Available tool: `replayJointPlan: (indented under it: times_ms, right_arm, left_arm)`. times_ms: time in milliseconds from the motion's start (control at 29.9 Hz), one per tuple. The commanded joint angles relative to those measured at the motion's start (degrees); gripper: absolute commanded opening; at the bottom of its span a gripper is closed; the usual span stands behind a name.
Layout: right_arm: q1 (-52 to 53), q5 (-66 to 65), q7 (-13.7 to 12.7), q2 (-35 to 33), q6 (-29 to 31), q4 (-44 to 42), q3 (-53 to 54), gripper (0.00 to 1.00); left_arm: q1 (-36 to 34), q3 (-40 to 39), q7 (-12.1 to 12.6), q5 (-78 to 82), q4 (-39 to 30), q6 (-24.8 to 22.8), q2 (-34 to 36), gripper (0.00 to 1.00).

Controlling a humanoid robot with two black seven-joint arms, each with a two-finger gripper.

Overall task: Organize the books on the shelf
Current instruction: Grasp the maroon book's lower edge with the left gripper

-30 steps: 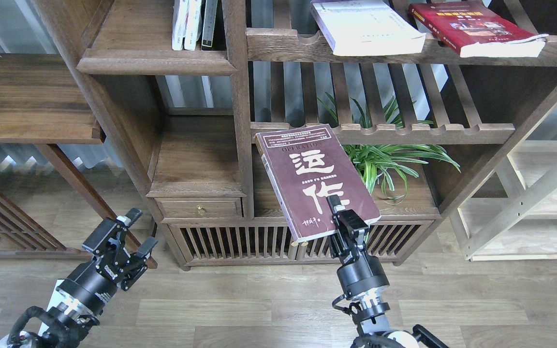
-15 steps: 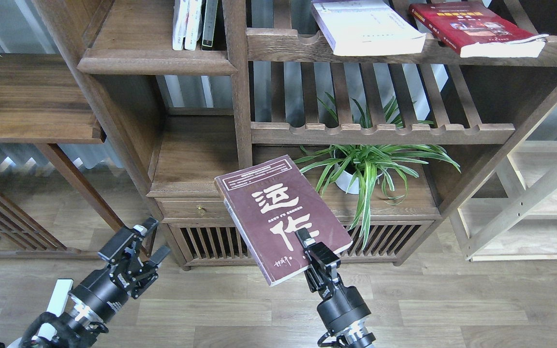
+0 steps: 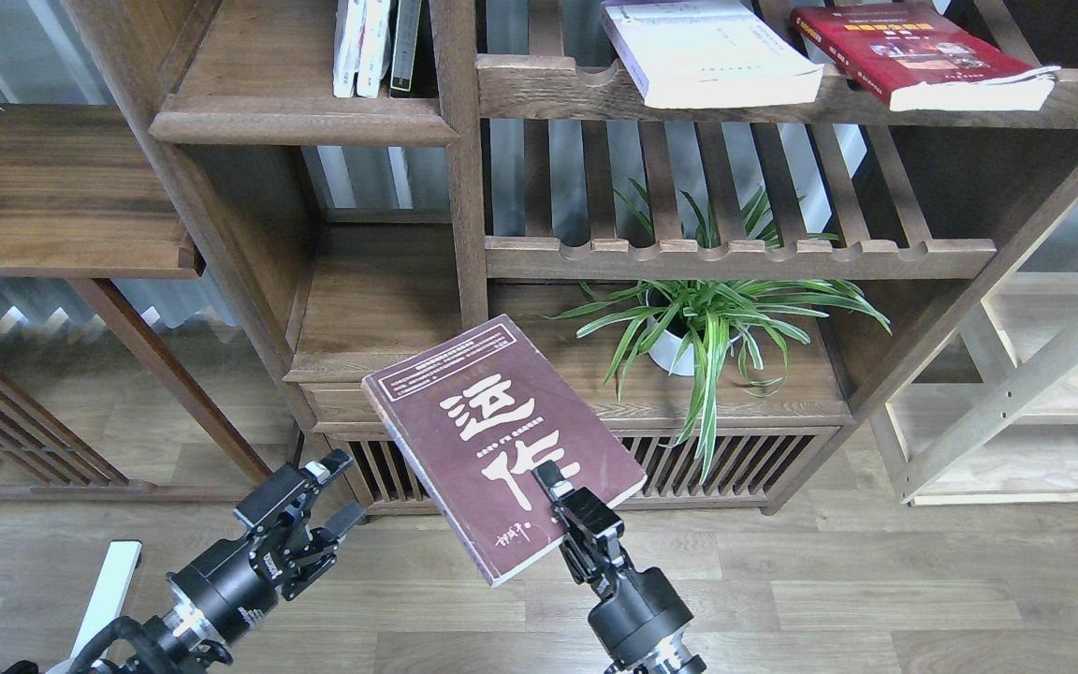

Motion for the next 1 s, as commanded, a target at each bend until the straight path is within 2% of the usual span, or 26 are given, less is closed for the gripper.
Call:
replayJointPlan:
  times_ms: [0, 334, 970]
  right_arm:
    - [0.05, -0.06, 0.01, 0.0, 0.0, -0.52, -0.31, 0.03]
    - [0.57, 0.12, 0.18, 0.0, 0.0, -0.87, -1.63, 0.03]
    - [2.24, 0.12, 0.27, 0.0, 0.0, -1.84, -4.88, 0.04]
  left_arm:
    - [0.42, 0.1, 0.0, 0.48, -2.3, 0.0, 0.05, 0.99]
    - [-0.1, 4.84, -0.09, 2.67, -2.57, 0.0, -0.38, 0.99]
    - [-2.65, 4.76, -0.18, 5.05, -1.52, 0.0, -4.42, 0.99]
